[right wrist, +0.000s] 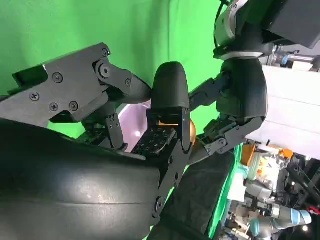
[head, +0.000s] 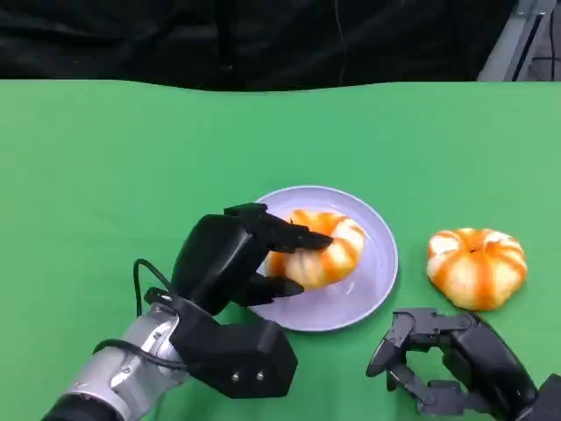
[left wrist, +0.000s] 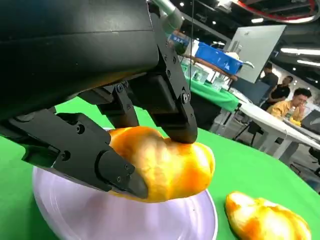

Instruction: Grasp the bread from the table and place it into the plate.

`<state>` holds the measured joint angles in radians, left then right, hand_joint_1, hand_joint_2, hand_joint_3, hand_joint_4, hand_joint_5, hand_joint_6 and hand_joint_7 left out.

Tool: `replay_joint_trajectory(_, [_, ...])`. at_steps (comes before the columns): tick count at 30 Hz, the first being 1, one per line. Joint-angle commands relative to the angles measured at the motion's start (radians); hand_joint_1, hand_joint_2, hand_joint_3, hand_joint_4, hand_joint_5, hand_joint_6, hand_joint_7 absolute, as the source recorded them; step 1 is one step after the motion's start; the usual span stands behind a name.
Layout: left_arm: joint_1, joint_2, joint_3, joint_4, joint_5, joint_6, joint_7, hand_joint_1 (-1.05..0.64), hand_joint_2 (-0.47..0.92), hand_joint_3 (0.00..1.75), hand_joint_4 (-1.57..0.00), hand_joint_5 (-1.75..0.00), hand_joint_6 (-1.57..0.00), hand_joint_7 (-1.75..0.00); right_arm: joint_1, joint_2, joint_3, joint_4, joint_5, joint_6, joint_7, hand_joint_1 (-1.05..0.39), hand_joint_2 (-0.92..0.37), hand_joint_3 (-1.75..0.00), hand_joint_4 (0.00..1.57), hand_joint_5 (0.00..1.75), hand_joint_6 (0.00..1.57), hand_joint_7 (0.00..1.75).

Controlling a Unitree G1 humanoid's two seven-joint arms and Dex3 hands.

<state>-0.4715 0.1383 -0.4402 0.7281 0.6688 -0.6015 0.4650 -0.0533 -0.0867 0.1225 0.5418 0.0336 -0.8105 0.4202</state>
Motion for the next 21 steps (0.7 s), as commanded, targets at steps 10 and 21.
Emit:
replay_joint_trajectory(10, [-0.017,0.028,-0.010,0.003,0.048,0.059,0.005,-0.16,0.92,0.01,-1.00,-0.21,-1.15,0.00,-0.006,-0.010,-0.006,0.001,0.011,0.002,-0.001,-0.14,-0.71,-0.80,0.75,1.60,0.85,1.09])
replay_joint_trajectory(21, [-0.013,0.032,-0.016,-0.014,0.063,0.083,0.008,-0.19,0.92,0.03,-0.94,-0.05,-1.06,0.00,-0.006,-0.010,-0.007,0.001,0.008,0.000,-0.003,-0.15,-0.71,-0.80,0.75,1.58,0.85,1.08])
